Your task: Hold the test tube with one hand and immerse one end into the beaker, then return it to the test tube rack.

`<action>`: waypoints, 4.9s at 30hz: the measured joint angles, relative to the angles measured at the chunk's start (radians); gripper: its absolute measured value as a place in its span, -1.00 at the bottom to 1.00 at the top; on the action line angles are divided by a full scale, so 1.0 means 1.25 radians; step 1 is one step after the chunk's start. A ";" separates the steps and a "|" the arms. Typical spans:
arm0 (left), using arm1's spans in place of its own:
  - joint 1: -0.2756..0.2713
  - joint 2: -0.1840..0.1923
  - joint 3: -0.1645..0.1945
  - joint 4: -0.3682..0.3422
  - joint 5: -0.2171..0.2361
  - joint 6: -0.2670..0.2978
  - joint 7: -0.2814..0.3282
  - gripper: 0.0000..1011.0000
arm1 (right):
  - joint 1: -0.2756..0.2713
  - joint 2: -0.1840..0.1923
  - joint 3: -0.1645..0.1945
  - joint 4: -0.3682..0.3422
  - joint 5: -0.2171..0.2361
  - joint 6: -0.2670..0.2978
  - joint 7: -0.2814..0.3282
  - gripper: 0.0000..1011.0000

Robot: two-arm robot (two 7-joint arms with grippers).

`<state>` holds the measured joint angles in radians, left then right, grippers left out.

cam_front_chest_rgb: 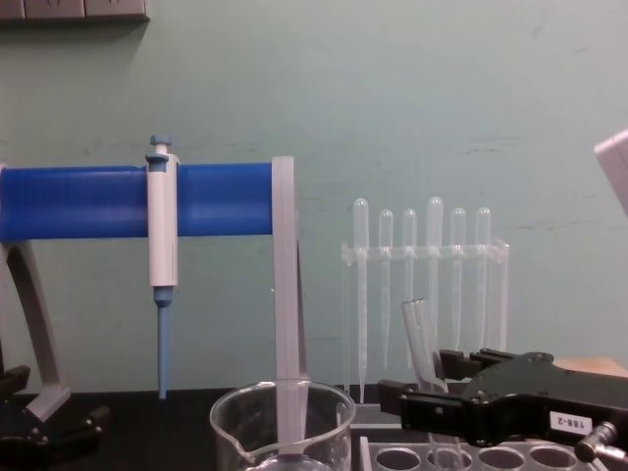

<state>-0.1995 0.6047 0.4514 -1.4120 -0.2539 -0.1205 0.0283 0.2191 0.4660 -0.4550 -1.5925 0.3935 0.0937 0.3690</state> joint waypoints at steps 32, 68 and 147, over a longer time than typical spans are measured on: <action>0.000 0.000 0.000 0.000 0.000 0.000 0.000 0.98 | -0.051 -0.030 0.073 -0.096 0.035 -0.003 0.019 -0.55; 0.000 0.000 0.000 0.000 0.000 0.000 0.000 0.98 | -0.076 -0.022 0.110 -0.161 0.059 -0.030 -0.007 -0.55; 0.000 0.000 0.000 0.000 0.000 0.000 0.000 0.98 | -0.075 -0.022 0.109 -0.160 0.059 -0.029 -0.007 -0.55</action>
<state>-0.1995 0.6046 0.4514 -1.4120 -0.2538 -0.1205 0.0283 0.1248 0.4386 -0.3182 -1.7925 0.4671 0.0568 0.3606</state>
